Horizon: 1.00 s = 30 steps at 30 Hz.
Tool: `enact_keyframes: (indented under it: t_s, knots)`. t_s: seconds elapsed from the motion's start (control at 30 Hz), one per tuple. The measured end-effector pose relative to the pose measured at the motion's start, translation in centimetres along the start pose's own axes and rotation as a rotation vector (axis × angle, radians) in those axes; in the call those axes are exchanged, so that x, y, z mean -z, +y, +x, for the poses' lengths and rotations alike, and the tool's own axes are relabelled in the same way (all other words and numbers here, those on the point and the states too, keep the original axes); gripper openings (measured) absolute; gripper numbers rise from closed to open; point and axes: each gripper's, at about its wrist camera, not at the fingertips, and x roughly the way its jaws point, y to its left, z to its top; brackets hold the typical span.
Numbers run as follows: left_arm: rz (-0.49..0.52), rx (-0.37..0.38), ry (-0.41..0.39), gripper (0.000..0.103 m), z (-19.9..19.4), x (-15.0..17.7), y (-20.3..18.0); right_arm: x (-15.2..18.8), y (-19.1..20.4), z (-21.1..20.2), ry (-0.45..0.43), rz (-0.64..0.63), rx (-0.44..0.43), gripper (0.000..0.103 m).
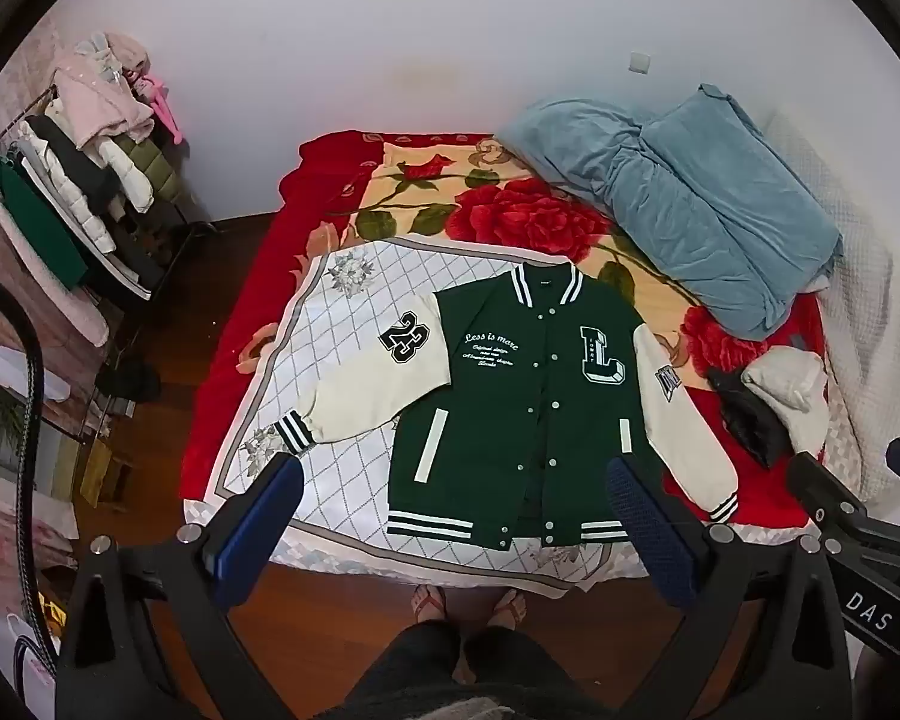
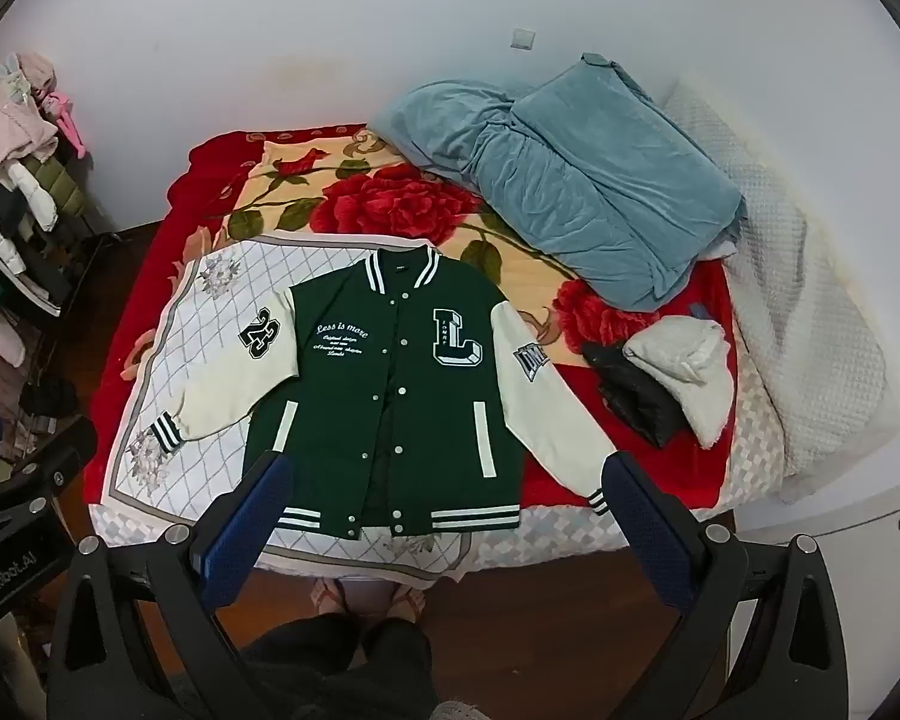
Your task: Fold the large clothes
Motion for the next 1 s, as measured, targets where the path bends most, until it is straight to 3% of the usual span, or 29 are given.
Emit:
enact_keyframes:
  t_s: [1.0]
  knots:
    - [-0.002,-0.005,-0.008,0.103,-0.6,0.3,1.6,-0.6,0.5,-1.4,-0.018,-0.015,0.0,0.103]
